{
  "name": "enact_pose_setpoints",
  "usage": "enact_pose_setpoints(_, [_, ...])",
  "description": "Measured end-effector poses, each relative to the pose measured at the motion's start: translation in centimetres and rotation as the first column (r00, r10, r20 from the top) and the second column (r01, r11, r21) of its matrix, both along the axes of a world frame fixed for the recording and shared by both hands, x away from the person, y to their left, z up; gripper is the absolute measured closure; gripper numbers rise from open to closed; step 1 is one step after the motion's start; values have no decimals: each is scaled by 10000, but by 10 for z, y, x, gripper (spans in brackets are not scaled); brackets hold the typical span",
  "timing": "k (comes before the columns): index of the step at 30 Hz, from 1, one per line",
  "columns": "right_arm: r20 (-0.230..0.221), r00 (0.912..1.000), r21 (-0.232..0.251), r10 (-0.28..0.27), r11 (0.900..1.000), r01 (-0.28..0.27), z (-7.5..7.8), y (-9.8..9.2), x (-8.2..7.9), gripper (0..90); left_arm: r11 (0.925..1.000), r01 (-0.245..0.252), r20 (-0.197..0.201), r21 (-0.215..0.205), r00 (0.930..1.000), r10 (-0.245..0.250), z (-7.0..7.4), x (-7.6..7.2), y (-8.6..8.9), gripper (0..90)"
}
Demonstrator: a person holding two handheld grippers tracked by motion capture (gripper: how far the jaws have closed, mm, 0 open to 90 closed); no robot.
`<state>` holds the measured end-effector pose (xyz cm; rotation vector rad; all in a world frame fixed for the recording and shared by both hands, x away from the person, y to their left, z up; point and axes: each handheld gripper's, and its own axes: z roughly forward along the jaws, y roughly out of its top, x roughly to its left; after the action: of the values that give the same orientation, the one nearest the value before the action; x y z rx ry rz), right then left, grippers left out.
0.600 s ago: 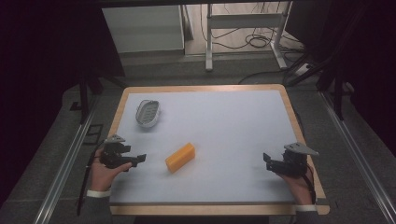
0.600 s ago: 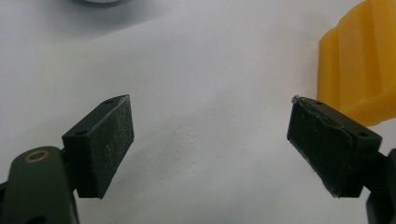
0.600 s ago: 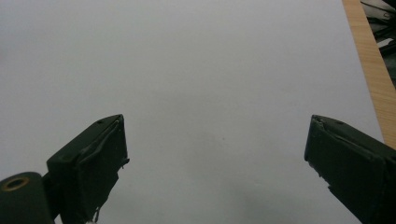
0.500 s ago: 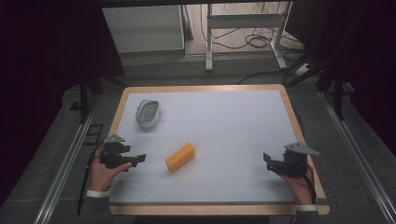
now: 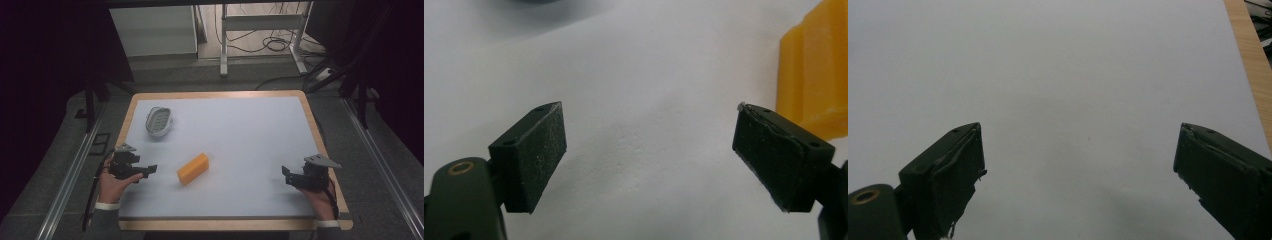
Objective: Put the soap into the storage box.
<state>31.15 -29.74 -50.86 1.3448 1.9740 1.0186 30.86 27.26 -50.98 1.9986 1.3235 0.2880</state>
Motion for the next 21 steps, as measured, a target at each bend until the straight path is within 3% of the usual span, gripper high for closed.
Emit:
enact_pose_setpoints(6, [40, 10000, 33, -1, 10000, 0, -1, -2, 1, 61, 9998, -83, -24, 205, 10000, 83, 12, 2, 1, 143])
enact_pose_setpoints(13, [-58, 10000, -77, 12, 10000, -12, -2, 1, 1, 61, 9981, 540, 210, 296, 9983, -546, 37, 2, -3, 143])
enact_pose_setpoints(21, [-5, 9997, 63, -237, 9997, 237, 0, -6, -1, 61, 9977, 597, 266, 314, 9978, -605, 46, 4, -4, 142])
